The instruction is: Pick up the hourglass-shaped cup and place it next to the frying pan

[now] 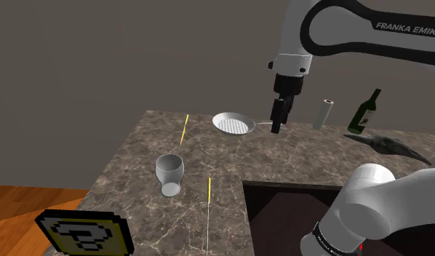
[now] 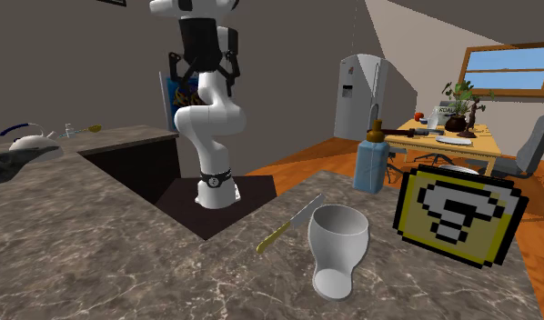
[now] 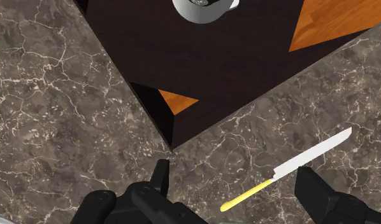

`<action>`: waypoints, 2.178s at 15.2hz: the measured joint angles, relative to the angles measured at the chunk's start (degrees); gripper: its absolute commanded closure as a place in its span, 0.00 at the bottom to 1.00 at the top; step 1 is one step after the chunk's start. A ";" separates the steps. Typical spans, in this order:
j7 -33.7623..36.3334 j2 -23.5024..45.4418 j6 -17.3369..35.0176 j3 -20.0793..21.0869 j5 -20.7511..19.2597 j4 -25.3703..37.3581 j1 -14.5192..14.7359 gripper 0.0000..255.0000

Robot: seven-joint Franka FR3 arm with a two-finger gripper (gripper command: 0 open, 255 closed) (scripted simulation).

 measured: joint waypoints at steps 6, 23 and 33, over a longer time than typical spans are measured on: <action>2.68 5.52 6.64 3.73 1.02 0.15 0.75 0.00; 17.17 37.40 29.64 17.13 -6.61 12.57 1.84 0.00; 26.07 54.97 34.62 19.17 -17.09 24.15 4.75 0.00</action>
